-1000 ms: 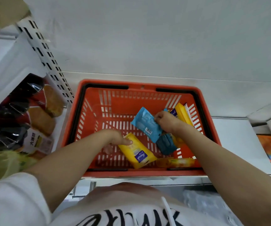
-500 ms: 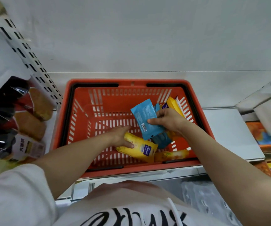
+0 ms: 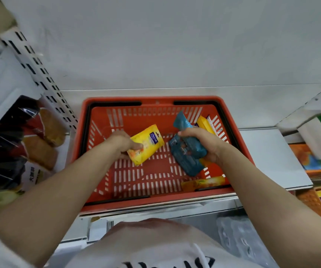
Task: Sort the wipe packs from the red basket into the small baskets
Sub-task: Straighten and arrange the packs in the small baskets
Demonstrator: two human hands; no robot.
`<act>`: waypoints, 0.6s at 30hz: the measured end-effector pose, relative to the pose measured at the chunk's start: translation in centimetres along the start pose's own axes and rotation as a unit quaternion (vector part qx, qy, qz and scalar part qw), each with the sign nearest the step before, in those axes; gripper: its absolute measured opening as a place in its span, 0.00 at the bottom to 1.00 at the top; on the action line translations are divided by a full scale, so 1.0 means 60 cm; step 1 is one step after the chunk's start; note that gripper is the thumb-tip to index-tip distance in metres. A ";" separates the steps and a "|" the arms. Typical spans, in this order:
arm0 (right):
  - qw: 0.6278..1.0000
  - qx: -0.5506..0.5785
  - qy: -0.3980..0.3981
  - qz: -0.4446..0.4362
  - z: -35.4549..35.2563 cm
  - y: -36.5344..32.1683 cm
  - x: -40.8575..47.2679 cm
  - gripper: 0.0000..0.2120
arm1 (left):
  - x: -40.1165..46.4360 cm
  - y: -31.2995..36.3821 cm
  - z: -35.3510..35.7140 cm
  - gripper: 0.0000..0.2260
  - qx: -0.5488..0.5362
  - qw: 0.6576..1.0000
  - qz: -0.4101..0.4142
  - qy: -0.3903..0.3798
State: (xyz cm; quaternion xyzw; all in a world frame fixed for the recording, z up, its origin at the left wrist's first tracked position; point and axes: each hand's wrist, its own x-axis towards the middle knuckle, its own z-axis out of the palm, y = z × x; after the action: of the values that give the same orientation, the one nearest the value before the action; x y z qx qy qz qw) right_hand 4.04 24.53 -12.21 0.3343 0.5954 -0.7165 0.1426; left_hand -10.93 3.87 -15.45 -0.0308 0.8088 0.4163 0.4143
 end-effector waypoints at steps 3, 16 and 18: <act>0.999 0.030 0.001 -0.029 0.019 -0.007 -0.003 0.23 | -0.040 0.003 -0.015 0.14 -0.110 0.993 0.036 0.011; 0.982 0.157 -0.010 -0.108 0.086 -0.026 -0.060 0.13 | -0.133 -0.014 -0.069 0.21 -0.235 0.956 0.170 0.036; 0.981 0.123 0.036 -0.145 0.091 -0.021 -0.075 0.11 | -0.146 -0.015 -0.062 0.20 -0.248 0.950 0.187 0.033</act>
State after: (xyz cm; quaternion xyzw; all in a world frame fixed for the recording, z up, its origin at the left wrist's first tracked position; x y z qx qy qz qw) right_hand 4.92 18.76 -7.96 0.2850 0.5494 -0.7850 -0.0262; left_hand -7.24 -1.89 -8.77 0.0057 0.6845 0.6724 0.2816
